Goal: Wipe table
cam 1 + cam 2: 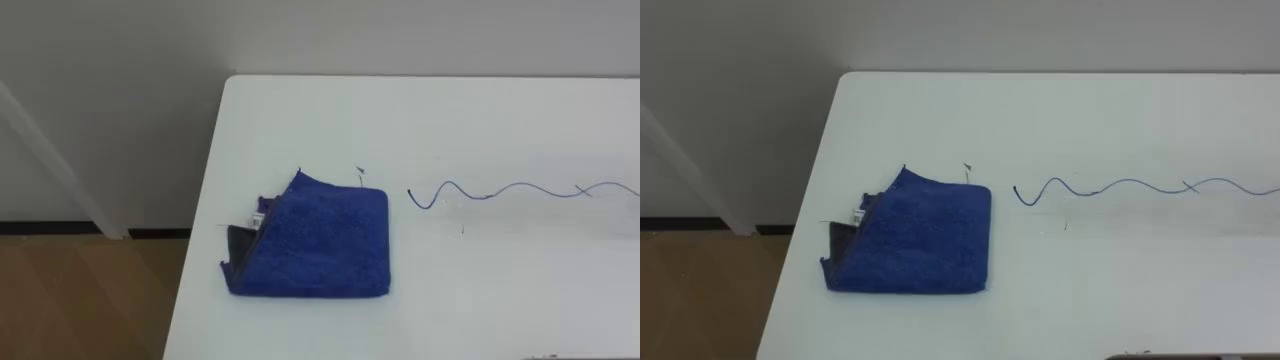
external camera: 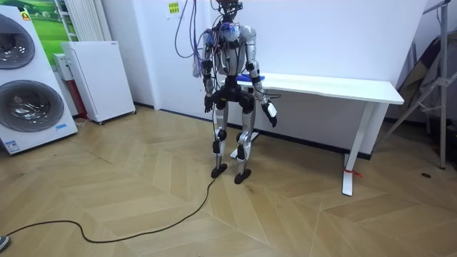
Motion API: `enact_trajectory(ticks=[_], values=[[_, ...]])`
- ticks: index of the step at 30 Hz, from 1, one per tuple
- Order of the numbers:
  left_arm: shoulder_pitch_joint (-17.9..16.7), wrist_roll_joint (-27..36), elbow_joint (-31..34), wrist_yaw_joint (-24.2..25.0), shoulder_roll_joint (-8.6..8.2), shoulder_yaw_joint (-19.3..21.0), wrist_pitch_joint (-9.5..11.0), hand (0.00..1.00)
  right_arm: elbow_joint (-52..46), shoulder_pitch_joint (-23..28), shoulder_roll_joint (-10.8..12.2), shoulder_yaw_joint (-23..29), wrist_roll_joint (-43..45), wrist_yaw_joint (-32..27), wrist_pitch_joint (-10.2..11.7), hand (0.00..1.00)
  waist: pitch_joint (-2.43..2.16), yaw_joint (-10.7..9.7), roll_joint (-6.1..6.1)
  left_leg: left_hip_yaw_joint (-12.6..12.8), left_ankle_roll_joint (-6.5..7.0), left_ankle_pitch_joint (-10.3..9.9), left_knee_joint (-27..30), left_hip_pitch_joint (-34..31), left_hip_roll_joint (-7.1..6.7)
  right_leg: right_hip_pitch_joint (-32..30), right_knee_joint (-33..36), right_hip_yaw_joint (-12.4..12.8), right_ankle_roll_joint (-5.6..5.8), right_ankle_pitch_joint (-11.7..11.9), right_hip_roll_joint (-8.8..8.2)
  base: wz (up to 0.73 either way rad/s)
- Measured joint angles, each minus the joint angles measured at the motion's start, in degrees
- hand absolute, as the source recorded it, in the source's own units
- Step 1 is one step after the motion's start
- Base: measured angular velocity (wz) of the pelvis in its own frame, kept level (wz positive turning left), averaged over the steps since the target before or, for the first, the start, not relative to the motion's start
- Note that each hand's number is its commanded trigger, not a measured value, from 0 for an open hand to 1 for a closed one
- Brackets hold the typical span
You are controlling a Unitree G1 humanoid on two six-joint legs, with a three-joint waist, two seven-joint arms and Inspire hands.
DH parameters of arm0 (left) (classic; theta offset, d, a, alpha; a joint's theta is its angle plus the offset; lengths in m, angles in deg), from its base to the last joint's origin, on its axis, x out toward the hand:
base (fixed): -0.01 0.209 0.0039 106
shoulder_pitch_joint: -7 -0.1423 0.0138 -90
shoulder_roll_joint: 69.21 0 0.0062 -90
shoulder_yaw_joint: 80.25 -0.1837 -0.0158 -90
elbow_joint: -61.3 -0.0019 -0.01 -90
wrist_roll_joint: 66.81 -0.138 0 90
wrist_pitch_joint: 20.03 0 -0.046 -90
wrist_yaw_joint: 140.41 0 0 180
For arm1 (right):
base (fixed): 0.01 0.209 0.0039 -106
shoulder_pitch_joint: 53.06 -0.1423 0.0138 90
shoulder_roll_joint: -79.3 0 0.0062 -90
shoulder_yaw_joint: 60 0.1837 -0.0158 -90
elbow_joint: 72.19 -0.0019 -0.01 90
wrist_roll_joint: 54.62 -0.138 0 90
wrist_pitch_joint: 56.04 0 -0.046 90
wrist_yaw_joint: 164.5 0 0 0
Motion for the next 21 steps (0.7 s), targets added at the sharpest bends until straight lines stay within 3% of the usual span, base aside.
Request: enact_trajectory(ticks=[11, 21], values=[[0.22, 0.09, -0.02, 0.04, 0.00, -0.04, -0.13, 0.00, 0.05, 0.18, -0.03, -1.89, -4.70, 2.36, 0.00, 0.00, -0.14, -0.12, 0.26, -0.43, -0.01, 0.01, 0.08, -0.02, 0.00, 0.27, -0.09, -1.38, -0.02, 0.01, -0.20, 0.02], [0.33, 0.11, -0.05, 0.54, -0.02, 0.03, -0.23, 0.00, 0.13, 1.08, -0.03, -1.80, -7.47, 2.96, -0.08, 0.00, 0.13, -0.11, 0.07, -0.37, -0.02, 0.00, 0.34, 0.00, 0.04, 0.63, -0.40, -1.28, -0.02, 0.01, -0.19, 0.00]])
